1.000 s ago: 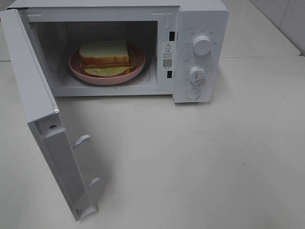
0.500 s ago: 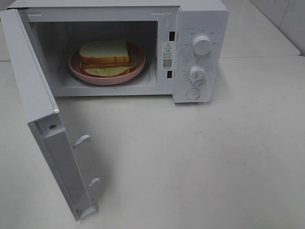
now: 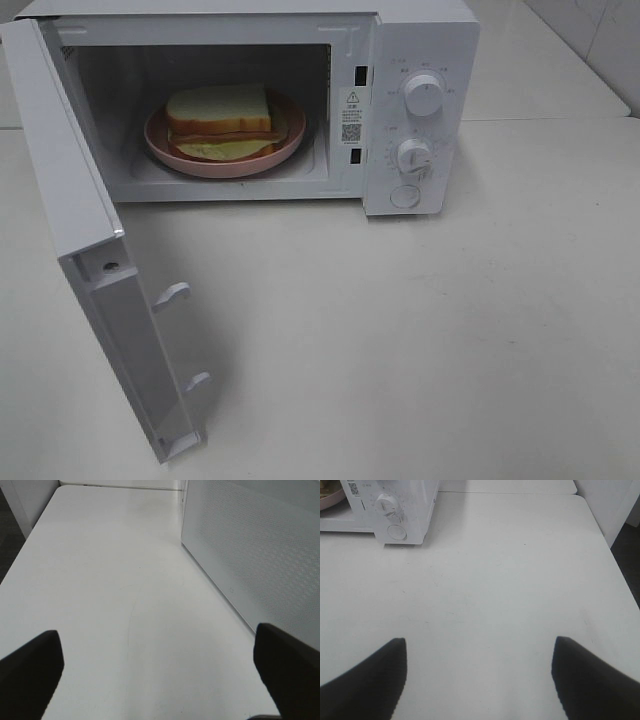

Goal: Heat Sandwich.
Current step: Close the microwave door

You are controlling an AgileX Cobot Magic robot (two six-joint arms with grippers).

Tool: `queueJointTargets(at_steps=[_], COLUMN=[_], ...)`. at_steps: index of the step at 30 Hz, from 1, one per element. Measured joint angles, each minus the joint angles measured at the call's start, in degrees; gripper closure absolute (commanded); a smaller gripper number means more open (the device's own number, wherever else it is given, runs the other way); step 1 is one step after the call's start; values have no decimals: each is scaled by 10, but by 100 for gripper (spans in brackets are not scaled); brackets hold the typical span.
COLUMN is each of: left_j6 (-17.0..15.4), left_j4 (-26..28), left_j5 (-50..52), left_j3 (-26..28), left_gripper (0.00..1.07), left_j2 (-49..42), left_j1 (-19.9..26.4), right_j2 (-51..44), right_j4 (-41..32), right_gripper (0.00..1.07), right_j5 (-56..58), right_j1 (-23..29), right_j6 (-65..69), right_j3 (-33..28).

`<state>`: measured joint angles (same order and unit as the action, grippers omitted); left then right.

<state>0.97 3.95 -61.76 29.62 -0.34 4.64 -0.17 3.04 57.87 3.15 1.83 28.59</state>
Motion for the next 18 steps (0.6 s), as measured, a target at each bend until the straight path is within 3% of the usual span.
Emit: queueJointTargets(at_steps=[18], left_j6=[0], left_j4=[0], left_j5=[0], left_j3=[0], left_gripper=[9], left_j2=[0], left_j1=[0], right_j2=[0], right_j4=[-2], right_gripper=[31], right_j5=[0], right_j1=[0], right_j6=[0], right_j3=[0])
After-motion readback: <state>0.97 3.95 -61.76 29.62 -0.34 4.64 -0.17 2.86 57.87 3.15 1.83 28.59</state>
